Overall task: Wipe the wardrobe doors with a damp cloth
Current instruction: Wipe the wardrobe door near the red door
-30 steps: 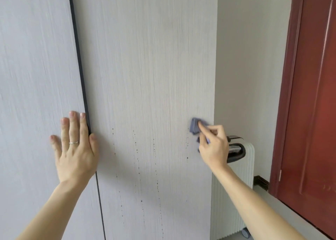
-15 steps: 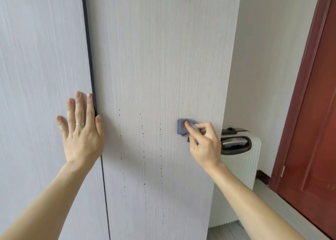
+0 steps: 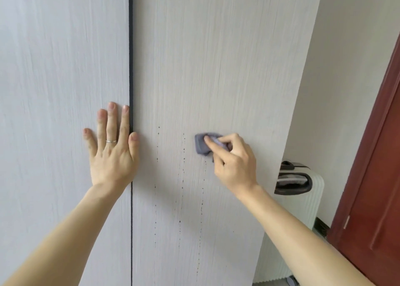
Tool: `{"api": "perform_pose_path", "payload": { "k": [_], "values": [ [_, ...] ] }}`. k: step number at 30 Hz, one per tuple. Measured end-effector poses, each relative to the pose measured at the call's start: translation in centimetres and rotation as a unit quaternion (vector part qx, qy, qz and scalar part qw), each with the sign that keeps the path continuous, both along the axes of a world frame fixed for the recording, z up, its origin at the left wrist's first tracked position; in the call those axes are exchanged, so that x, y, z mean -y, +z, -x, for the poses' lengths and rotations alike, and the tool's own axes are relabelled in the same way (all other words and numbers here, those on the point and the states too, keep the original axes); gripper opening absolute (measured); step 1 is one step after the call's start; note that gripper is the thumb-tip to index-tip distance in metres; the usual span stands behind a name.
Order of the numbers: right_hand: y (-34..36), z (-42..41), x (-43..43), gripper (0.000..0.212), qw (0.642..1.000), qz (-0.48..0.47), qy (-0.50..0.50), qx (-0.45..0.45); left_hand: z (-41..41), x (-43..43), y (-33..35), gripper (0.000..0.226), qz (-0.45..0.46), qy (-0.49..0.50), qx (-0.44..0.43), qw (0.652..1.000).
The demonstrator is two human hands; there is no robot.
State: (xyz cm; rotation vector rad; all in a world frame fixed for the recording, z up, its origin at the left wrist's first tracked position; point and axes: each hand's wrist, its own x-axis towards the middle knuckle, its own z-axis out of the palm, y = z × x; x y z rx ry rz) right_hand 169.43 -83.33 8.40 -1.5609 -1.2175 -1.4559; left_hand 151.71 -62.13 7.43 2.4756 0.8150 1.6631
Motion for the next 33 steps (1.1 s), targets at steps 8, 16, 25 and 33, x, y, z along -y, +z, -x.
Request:
{"api": "perform_pose_path", "payload": {
  "k": [8, 16, 25, 33],
  "values": [
    [7.1, 1.5, -1.0, 0.037, 0.999, -0.021, -0.021, -0.034, 0.0, -0.3, -0.3, 0.056, -0.021, 0.006, 0.009, 1.0],
    [-1.0, 3.5, -2.6, 0.038, 0.992, 0.102, -0.017, 0.07, 0.3, -1.1, -0.6, 0.058, -0.062, 0.01, -0.002, 0.998],
    [9.8, 4.9, -4.7, 0.038, 0.997, -0.047, -0.022, -0.057, 1.5, -1.2, -0.7, 0.061, -0.074, 0.002, -0.035, 0.997],
    [1.2, 5.7, -4.5, 0.042, 0.973, 0.177, -0.042, 0.14, 1.6, -1.7, -0.9, 0.061, -0.09, 0.003, -0.042, 0.995]
  ]
}}
